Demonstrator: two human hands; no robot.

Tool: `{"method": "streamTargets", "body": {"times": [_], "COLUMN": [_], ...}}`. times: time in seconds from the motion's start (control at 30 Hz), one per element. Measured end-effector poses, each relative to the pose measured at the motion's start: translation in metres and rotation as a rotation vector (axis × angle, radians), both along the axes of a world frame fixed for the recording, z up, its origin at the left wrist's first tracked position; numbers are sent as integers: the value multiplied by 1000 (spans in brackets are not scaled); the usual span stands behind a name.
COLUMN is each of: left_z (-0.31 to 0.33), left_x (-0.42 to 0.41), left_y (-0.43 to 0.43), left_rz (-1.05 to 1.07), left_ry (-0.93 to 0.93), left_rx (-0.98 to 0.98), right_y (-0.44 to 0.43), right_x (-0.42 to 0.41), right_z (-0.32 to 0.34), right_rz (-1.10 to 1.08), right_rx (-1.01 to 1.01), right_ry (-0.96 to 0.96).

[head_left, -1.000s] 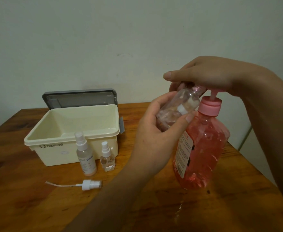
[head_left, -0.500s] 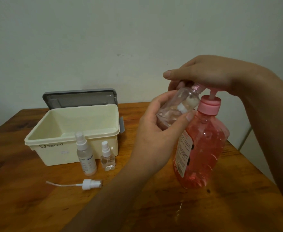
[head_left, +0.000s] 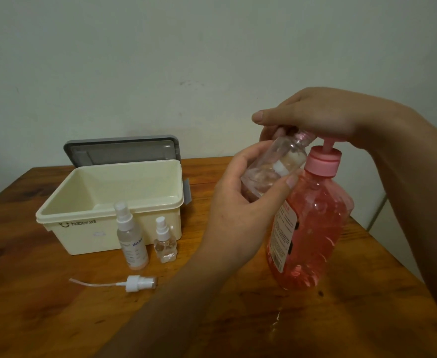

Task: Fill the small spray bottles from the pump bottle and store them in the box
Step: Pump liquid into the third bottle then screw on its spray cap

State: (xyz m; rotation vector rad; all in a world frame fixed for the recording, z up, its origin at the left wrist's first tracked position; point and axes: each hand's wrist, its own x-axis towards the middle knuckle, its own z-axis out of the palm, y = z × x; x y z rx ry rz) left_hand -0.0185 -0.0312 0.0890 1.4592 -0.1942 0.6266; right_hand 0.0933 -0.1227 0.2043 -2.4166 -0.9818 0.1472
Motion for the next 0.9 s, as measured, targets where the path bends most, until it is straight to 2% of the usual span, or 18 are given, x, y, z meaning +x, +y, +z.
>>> {"method": "streamTargets", "body": {"times": [0.9], "left_z": [-7], "left_x": [2], "left_y": [1], "left_rz": [5], "left_ry": [13], "left_rx": [13], "right_y": [-1], "right_x": [3], "right_z": [-9], "right_rz": [4], "right_rx": [24], "right_ry": [0]}}
